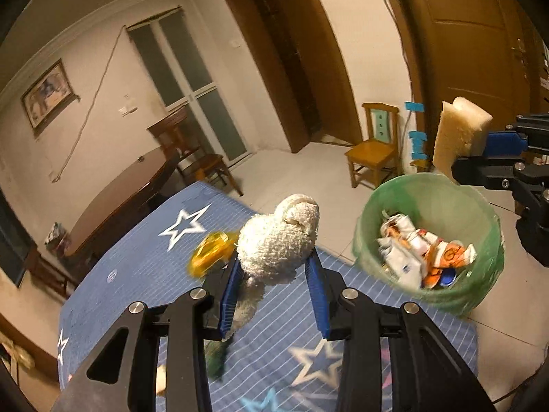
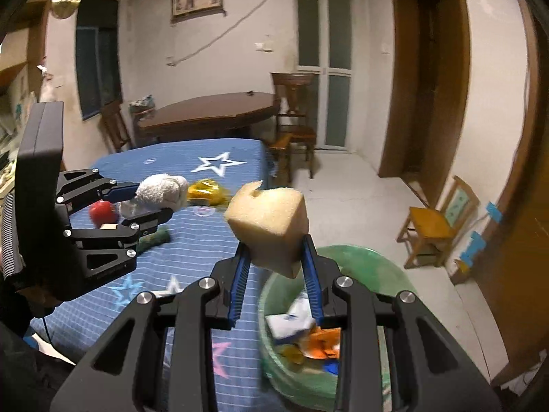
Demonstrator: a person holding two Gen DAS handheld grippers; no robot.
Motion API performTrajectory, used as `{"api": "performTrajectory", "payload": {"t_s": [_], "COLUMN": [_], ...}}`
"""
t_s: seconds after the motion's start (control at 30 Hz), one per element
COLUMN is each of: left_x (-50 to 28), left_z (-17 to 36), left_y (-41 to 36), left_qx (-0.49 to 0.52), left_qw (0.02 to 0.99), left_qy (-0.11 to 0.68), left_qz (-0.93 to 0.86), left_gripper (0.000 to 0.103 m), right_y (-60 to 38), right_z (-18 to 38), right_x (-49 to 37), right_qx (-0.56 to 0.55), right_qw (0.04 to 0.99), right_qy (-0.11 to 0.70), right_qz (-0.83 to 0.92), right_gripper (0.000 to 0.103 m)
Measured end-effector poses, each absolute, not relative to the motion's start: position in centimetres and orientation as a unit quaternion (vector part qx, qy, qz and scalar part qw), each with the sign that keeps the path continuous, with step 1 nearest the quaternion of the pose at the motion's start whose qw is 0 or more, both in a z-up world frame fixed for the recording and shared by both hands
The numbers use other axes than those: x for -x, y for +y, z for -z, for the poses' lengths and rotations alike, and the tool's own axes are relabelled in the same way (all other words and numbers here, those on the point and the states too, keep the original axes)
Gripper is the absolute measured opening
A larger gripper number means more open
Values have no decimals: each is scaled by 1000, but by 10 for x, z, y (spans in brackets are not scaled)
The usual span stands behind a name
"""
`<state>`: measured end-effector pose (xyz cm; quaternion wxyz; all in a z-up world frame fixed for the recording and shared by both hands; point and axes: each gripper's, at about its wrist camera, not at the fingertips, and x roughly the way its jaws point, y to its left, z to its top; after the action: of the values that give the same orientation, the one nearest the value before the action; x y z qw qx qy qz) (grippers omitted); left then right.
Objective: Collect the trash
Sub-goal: 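Carry the white towel and sponge block over the green bin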
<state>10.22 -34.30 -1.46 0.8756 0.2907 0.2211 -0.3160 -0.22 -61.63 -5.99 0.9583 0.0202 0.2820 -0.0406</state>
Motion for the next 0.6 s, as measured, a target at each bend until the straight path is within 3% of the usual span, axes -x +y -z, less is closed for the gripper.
{"api": "performTrajectory", "payload": {"t_s": [0.4,0.6], "left_x": [-95,-101], "left_z": [43,60], "left_y": [-429,-456], "left_qx": [-322,-297], "left_qw": [843,808], "left_qy": [229,272], "left_qz": [365,429], "left_gripper": [38,38], "right_y": [-676,-693], "right_z": [90,100], "right_x": [8,18], "right_qx": [-33,-30], "right_qw": [937,927], "right_qy": [329,346], "right_qz": [112,140], "right_gripper": [29,29]}}
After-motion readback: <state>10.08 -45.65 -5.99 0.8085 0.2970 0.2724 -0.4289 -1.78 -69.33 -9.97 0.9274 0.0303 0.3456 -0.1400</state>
